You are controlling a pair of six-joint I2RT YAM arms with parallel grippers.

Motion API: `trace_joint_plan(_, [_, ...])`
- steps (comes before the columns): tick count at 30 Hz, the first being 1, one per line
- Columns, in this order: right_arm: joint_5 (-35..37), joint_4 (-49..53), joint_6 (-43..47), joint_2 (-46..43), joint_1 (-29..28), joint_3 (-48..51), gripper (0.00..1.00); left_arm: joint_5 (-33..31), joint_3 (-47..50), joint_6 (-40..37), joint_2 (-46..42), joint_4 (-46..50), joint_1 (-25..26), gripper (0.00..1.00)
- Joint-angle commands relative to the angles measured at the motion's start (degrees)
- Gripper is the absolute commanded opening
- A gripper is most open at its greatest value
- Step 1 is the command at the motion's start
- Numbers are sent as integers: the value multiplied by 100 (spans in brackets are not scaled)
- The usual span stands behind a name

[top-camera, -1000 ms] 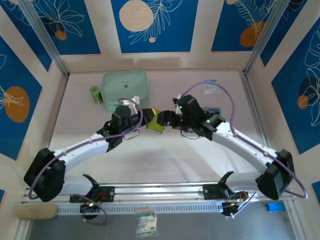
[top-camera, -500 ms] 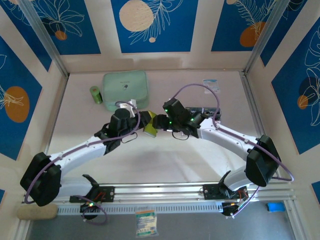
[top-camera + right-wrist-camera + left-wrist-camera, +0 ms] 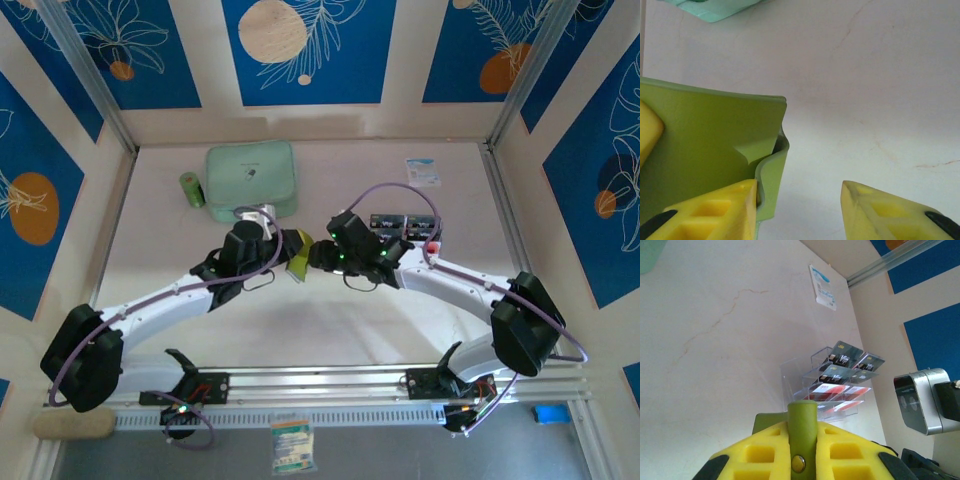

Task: Put the credit cards into the card holder
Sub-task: Open the button on the card holder.

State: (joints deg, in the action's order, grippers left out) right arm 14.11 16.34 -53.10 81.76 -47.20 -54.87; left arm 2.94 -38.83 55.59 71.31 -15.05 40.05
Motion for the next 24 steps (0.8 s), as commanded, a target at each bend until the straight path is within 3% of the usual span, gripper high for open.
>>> trace_joint_plan(1, [434, 894, -228, 66, 37, 509, 45, 66, -139, 189, -278, -824, 20, 0])
trace_joint_plan(14, [299, 971, -544, -975, 184, 1406, 43, 14, -152, 54, -434, -714, 20, 0])
trace_joint_plan(19, [96, 960, -351, -1795, 210, 1080, 42, -4, -94, 47, -399, -690, 19, 0])
trace_joint_plan(24, [-230, 824, -48, -1636, 220, 298, 42, 27, -105, 52, -315, -710, 16, 0])
